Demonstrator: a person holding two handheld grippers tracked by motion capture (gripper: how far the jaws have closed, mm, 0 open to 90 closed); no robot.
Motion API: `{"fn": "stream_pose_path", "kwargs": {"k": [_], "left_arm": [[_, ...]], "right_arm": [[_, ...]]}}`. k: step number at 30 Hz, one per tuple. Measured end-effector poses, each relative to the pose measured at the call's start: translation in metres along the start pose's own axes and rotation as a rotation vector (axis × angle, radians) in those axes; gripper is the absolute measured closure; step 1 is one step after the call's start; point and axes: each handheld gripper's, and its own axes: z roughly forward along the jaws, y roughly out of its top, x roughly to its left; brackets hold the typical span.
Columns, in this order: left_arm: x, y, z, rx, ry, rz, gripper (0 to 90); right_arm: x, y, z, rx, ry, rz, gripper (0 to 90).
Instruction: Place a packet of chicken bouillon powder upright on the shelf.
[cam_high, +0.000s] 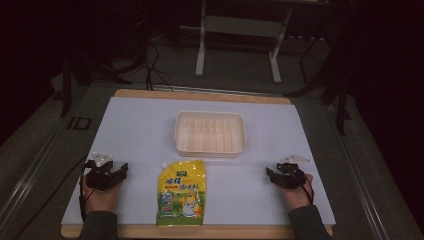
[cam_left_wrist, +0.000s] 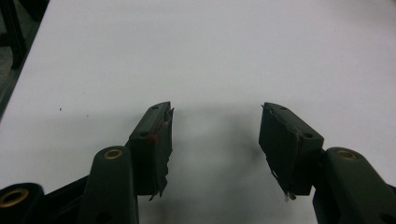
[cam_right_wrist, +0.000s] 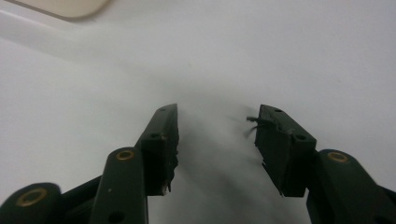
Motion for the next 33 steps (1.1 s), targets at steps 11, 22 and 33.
{"fn": "stream_pose_path", "kwargs": {"k": [11,22,33], "left_arm": [[0.0,-0.001,0.0,-0.016,0.002,0.004,43.6],[-0.002,-0.002,-0.001,-0.023,0.004,0.016,43.8],[-0.002,-0.002,0.0,-0.022,-0.002,0.023,43.7]], "right_arm": [[0.02,0.007,0.001,0.035,0.102,-0.05,51.6],[0.033,0.023,-0.001,0.063,0.226,-0.115,49.3],[0.063,0.053,0.012,0.085,0.317,-0.198,47.8]]}}
